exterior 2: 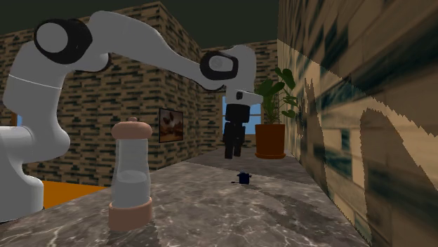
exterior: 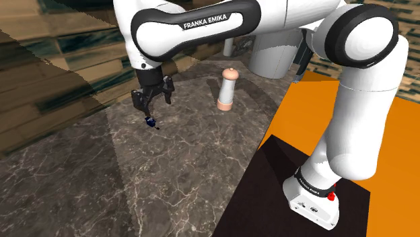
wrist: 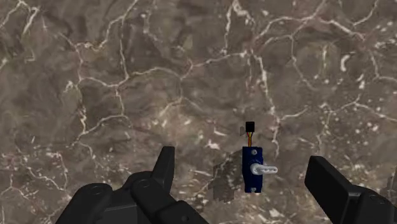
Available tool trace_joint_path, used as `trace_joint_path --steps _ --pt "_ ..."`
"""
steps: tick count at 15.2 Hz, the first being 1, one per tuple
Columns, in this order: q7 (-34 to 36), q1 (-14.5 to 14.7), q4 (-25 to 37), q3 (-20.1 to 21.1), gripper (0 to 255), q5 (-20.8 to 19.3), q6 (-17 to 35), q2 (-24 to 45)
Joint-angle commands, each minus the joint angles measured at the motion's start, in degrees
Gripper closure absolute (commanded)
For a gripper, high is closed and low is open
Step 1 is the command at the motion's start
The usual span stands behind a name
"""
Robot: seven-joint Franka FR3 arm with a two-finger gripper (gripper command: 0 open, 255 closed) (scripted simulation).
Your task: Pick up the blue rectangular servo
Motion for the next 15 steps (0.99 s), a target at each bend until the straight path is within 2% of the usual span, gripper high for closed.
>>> trace_joint_path --steps 1,2,9,12,13,15 --pt "1.00 1.78 6.39 -0.01 0 -1.73 -1.52 5.27" --pt "1.41 2.77 9.52 -0.07 0 -2.46 -2.36 7.73" --pt "1.76 2.61 5.46 -0.40 0 -2.86 2.54 8.64" --pt "1.80 2.61 5.17 -0.42 0 -2.91 2.93 8.74" --pt "1.80 2.62 5.24 -0.43 255 -2.92 2.91 8.80" --pt "1.80 2.62 5.23 -0.43 255 -2.92 2.91 8.79"
